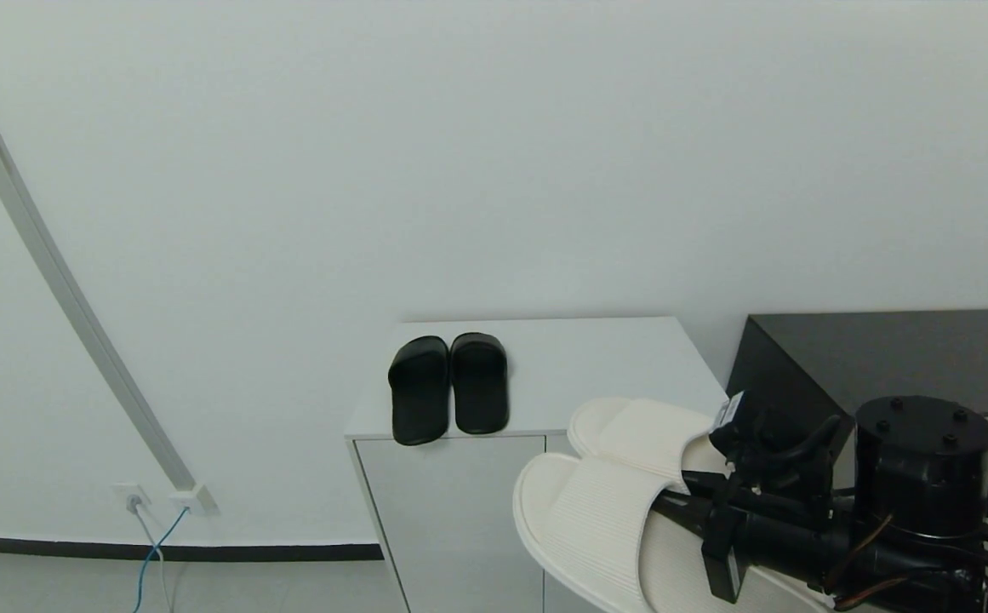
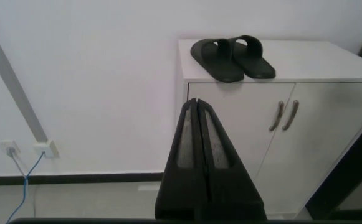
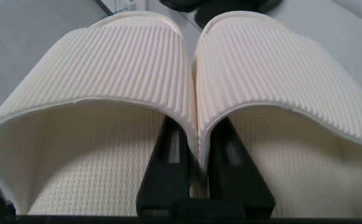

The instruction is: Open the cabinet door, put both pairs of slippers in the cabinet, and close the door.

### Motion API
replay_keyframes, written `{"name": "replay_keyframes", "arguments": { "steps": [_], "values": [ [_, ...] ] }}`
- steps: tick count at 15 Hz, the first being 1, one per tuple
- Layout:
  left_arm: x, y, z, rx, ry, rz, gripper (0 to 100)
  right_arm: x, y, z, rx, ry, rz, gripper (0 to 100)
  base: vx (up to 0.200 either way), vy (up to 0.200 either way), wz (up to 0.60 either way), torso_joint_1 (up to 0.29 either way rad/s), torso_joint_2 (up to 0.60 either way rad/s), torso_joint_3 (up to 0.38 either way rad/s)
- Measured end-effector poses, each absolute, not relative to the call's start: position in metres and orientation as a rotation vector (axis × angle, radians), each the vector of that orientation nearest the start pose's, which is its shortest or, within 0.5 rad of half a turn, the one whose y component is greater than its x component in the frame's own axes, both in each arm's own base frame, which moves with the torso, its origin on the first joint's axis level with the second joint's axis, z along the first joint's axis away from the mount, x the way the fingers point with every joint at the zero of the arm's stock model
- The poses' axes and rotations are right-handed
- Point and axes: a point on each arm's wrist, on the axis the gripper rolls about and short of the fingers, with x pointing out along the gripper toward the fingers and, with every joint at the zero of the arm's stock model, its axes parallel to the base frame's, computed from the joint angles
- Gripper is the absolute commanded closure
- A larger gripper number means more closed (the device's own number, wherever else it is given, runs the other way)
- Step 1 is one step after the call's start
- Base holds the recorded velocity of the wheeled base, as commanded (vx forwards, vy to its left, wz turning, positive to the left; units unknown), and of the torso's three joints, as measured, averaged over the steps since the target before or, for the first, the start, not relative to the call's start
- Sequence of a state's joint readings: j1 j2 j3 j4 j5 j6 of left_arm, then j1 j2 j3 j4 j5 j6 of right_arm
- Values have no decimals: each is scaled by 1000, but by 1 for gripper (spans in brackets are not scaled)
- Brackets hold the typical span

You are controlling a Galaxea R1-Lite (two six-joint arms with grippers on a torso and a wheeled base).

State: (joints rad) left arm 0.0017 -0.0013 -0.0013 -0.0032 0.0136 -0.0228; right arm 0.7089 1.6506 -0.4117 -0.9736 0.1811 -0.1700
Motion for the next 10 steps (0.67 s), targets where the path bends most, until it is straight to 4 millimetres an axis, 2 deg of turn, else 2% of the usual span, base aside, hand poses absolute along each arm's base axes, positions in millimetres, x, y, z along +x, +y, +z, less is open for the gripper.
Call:
{"name": "replay_keyframes", "arguments": {
  "steps": [9,10],
  "values": [
    [-23,0,76,-24,-4,15,100,187,166,130,-233,195,908,100,0,0,0,-8,14,11],
    [-23,0,76,-25,-4,15,0,187,166,130,-233,196,910,100,0,0,0,-134,305,154]
  ]
}}
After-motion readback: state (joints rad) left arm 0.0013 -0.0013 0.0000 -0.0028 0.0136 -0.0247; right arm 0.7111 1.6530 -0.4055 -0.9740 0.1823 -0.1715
